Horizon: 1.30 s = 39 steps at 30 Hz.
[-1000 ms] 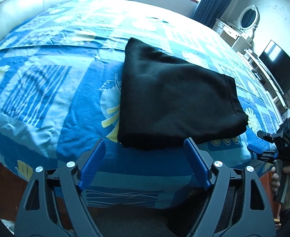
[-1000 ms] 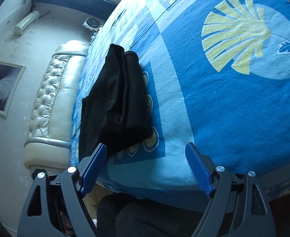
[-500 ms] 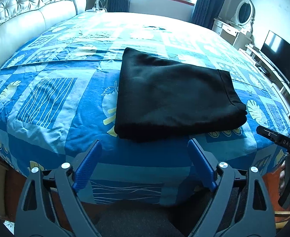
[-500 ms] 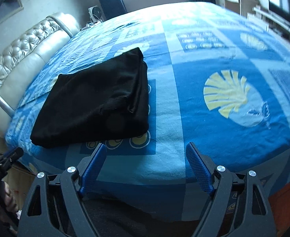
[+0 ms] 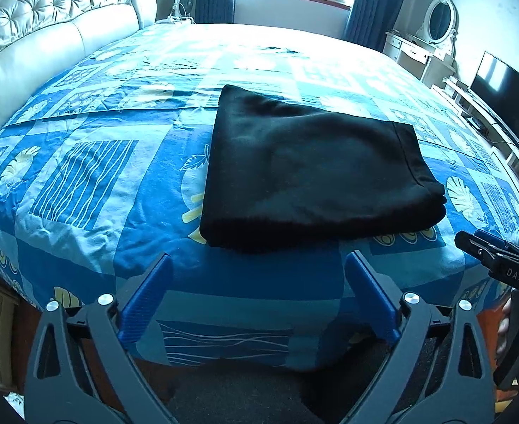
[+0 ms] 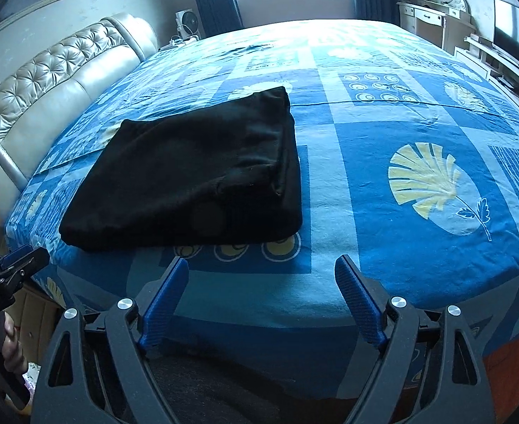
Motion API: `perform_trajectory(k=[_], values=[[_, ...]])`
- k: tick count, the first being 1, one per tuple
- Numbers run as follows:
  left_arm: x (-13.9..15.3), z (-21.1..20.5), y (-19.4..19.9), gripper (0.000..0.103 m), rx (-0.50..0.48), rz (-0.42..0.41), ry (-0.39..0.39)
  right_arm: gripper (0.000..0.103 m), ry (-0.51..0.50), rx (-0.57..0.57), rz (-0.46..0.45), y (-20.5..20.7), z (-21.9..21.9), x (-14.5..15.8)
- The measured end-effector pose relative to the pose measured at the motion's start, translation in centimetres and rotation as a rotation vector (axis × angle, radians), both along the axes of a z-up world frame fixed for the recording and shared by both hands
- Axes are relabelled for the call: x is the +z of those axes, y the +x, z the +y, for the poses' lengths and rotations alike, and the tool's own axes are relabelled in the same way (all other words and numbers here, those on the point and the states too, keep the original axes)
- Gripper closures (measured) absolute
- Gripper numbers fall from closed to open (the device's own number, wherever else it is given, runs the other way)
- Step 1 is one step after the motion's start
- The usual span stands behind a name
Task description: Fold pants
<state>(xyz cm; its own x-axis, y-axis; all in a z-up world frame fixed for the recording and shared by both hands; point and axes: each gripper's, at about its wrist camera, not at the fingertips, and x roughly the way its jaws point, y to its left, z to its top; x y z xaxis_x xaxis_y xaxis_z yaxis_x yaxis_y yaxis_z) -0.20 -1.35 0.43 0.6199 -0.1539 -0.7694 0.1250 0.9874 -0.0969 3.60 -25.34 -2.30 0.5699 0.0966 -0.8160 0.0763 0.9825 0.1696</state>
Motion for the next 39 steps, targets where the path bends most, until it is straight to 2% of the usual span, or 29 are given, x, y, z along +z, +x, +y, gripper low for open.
perform_trajectory(k=[6, 21, 39], values=[[0.18, -0.31, -0.23, 0.005, 0.001, -0.023, 0.029, 0.019, -0.009, -0.011, 0.006, -0.04, -0.03, -0.06], [0.00, 0.42, 0.17, 0.005, 0.046, 0.001, 0.040, 0.019, -0.009, -0.004, 0.023, -0.24, 0.49, -0.42], [0.10, -0.13, -0.05, 0.005, 0.035, -0.006, 0.056, 0.019, 0.005, 0.010, 0.039, -0.29, 0.86, -0.77]])
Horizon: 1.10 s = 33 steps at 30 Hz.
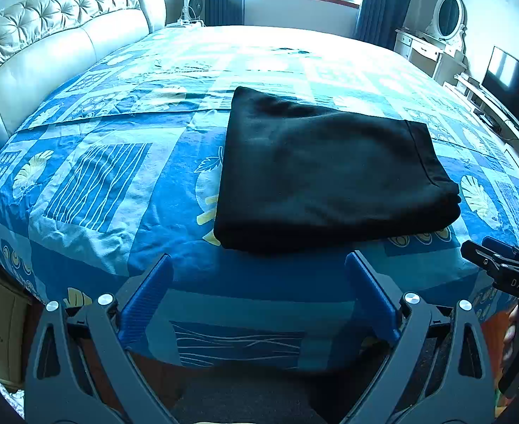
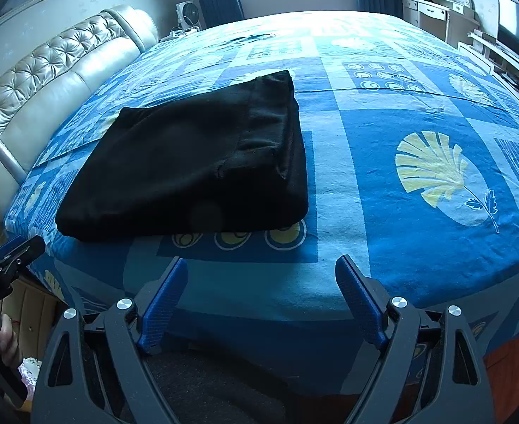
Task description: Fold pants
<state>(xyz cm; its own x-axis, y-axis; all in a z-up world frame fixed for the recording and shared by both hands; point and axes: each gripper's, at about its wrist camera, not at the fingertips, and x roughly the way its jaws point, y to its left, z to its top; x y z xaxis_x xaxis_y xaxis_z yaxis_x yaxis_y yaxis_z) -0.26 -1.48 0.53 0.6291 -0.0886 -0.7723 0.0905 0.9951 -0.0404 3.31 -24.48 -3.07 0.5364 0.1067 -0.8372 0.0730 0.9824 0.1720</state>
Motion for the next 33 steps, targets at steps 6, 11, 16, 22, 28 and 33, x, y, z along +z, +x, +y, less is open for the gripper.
perform_trajectory(k=[6, 11, 16, 22, 28, 33], values=[[-0.1, -0.2, 0.0, 0.005, -0.011, 0.007, 0.003, 0.018, -0.001, 0.006, 0.003, 0.0, 0.1, 0.0], [-0.1, -0.4, -0.1, 0.005, -0.019, 0.003, 0.007, 0.018, -0.001, 0.011, 0.006, 0.0, 0.4, -0.2], [0.0, -0.5, -0.2, 0.005, -0.023, 0.001, 0.011, 0.018, -0.001, 0.016, 0.009, -0.1, 0.5, -0.2], [0.1, -0.8, -0.2, 0.005, -0.031, -0.002, 0.021, 0.018, -0.002, 0.023, 0.013, -0.1, 0.6, -0.4], [0.1, -1.0, -0.3, 0.005, -0.037, -0.005, 0.028, 0.018, -0.001, 0.025, 0.015, -0.3, 0.8, -0.4], [0.0, -1.0, -0.4, 0.005, -0.038, -0.004, 0.027, 0.018, -0.002, 0.028, 0.015, -0.2, 0.9, -0.4]])
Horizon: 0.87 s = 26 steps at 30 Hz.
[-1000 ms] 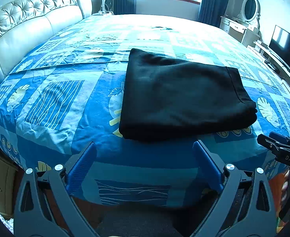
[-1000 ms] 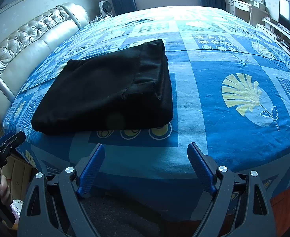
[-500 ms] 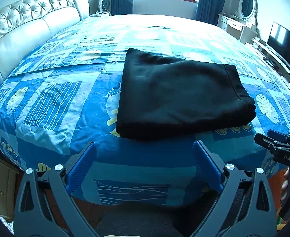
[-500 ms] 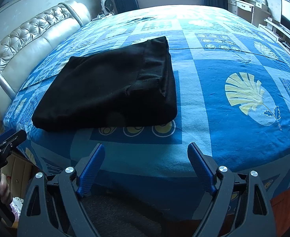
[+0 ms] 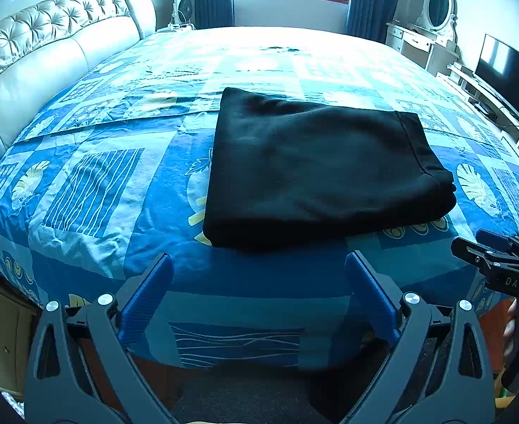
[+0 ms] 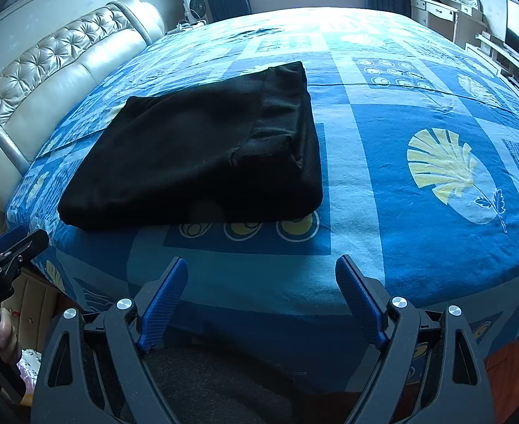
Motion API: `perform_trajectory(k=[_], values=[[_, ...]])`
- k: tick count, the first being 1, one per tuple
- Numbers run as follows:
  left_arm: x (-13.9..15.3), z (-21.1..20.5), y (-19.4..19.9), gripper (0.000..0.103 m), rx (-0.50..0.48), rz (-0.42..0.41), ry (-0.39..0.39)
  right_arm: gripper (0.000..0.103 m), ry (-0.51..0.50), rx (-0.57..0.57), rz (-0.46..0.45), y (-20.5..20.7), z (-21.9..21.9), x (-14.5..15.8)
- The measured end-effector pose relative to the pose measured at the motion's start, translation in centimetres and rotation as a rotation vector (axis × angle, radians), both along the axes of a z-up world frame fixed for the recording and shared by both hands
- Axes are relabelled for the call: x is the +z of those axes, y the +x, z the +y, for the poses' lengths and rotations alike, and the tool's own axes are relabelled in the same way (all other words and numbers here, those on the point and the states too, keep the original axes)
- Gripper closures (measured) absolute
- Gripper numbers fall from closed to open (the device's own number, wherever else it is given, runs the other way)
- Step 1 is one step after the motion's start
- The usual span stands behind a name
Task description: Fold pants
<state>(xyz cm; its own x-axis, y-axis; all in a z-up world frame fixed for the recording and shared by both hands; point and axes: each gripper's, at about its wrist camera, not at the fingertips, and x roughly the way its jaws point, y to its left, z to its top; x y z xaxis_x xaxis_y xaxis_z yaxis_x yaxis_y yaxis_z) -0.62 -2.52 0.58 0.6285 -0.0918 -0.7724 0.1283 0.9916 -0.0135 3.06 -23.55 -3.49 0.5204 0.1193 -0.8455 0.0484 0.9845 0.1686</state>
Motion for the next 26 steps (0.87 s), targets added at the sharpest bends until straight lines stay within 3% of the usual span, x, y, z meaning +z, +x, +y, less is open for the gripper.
perform_trajectory(k=[12, 17, 21, 26], values=[[0.4, -0.2, -0.1, 0.002, 0.005, -0.009, 0.009, 0.018, 0.000, 0.006, 0.008, 0.1, 0.0, -0.2], [1.9, 0.8, 0.7, 0.002, 0.060, -0.045, -0.064, 0.018, 0.002, 0.012, 0.009, 0.0, 0.1, -0.4], [4.1, 3.4, 2.9, 0.002, 0.095, -0.061, -0.147, 0.018, 0.070, 0.023, 0.003, 0.5, -0.2, 0.8], [3.7, 8.5, 9.8, 0.002, 0.223, -0.106, -0.087, 0.016, 0.092, 0.017, -0.125, 5.0, -2.8, 5.2]])
